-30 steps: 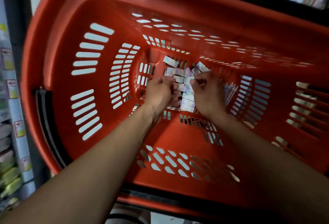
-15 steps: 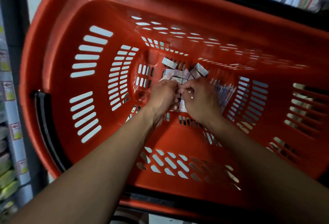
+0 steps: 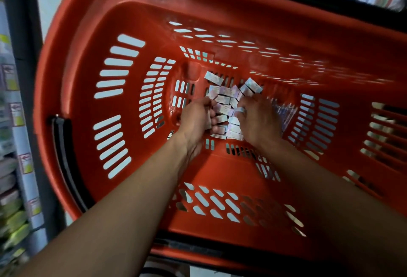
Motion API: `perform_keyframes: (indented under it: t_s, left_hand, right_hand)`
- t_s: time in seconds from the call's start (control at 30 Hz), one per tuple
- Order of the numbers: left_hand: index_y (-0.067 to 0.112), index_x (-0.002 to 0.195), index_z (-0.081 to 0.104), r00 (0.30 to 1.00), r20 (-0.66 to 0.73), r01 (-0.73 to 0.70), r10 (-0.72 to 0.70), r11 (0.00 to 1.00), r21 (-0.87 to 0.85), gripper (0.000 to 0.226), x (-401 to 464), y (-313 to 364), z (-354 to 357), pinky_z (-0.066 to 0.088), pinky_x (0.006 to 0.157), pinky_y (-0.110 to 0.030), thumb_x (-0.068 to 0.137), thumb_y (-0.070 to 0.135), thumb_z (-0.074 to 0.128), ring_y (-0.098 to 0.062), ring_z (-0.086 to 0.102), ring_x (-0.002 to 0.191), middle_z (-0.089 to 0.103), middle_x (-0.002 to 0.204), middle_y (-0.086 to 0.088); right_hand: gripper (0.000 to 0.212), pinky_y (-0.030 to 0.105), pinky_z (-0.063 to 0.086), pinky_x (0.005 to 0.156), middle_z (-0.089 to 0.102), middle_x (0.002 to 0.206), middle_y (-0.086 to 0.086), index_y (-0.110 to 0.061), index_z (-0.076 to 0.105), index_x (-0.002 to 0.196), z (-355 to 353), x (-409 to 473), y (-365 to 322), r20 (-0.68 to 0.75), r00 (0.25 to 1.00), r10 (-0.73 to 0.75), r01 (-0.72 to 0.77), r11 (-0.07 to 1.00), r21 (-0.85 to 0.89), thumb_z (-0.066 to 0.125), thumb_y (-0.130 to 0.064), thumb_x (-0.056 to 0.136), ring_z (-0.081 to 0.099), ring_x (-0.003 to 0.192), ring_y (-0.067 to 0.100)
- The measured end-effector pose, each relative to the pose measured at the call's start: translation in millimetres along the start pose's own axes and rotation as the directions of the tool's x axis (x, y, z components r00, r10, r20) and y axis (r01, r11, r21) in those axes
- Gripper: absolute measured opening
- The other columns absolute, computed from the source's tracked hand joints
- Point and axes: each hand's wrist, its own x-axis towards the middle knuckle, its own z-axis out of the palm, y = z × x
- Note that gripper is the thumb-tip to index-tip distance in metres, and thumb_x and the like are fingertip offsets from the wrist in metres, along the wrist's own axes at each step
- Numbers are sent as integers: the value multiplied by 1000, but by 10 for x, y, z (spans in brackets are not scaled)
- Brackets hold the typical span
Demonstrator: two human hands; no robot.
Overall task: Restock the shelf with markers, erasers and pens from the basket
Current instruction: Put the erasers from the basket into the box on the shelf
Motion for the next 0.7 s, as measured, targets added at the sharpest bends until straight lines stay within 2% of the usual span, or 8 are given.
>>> perform_keyframes:
  t_s: [0.07, 0.13, 0.23, 0.3, 0.37, 0.47, 0.57, 0.7]
  left_hand:
    - [12, 89, 57, 999, 31, -10, 9, 1000, 9, 22, -7, -2, -10, 45, 63, -37, 104, 21, 43, -33, 47, 87, 48, 100, -14]
    - [15, 82, 58, 998, 56, -25, 23, 999, 31, 28, -24, 0, -7, 49, 63, -34, 105, 26, 45, -26, 55, 66, 50, 84, -13]
    - [17, 88, 65, 992, 126, 12, -18, 999, 51, 35, -45, -21, 9, 51, 69, -33, 105, 40, 45, -18, 69, 69, 71, 82, -6]
    - [16, 99, 70, 987, 155, 34, -45, 997, 70, 35, -55, -46, 20, 55, 71, -33, 105, 42, 47, -17, 74, 77, 77, 91, -6]
    - [17, 99, 75, 991, 129, 22, -40, 991, 133, 35, -71, -51, 36, 56, 65, -27, 104, 40, 49, -14, 73, 75, 77, 88, -3]
    - [15, 75, 71, 1000, 10, -1, 0, 993, 114, 36, -48, -54, 51, 38, 45, -22, 102, 31, 55, -14, 51, 50, 57, 63, 0]
    - [15, 77, 60, 996, -73, -48, 54, 996, 77, 31, -6, -60, 35, 28, 39, -20, 104, 29, 57, -11, 40, 43, 47, 57, 2]
    - [18, 76, 55, 997, -19, -70, 70, 997, -22, 31, -12, -46, 19, 28, 40, -19, 105, 30, 57, -9, 40, 44, 45, 59, 4]
  right_hand:
    - [15, 31, 51, 75, 69, 95, -3, -21, 73, 102, -108, -52, -67, 45, 995, 91, -101, 938, 333, 75, -32, 91, 65, 87, 15]
    - [19, 21, 51, 67, 69, 84, -11, -29, 74, 101, -218, -152, -204, 135, 978, 161, -210, 767, 606, 82, -33, 85, 65, 77, 3]
    - [21, 17, 54, 62, 72, 83, -16, -33, 74, 100, -248, -302, -356, 212, 966, 146, -255, 638, 727, 84, -28, 83, 70, 75, -4]
    - [17, 15, 54, 66, 70, 83, -17, -31, 75, 100, -236, -365, -392, 145, 985, 92, -168, 695, 699, 80, -26, 85, 69, 76, -7]
    - [12, 7, 43, 72, 63, 87, -17, -29, 75, 99, -222, -362, -385, -37, 999, 31, -4, 813, 582, 73, -27, 88, 61, 81, -9]
    - [15, 25, 45, 80, 65, 102, 0, -20, 71, 106, -159, -268, -321, -159, 985, 61, 23, 878, 478, 65, -19, 92, 61, 93, 12]
    - [23, 38, 49, 92, 65, 115, 9, -14, 66, 117, -31, -148, -260, -81, 996, 46, -22, 961, 274, 63, -18, 95, 62, 108, 27]
    - [34, 41, 48, 98, 57, 130, 11, -16, 63, 125, 156, -81, -309, 10, 1000, 2, -3, 998, 57, 69, -21, 92, 54, 124, 31]
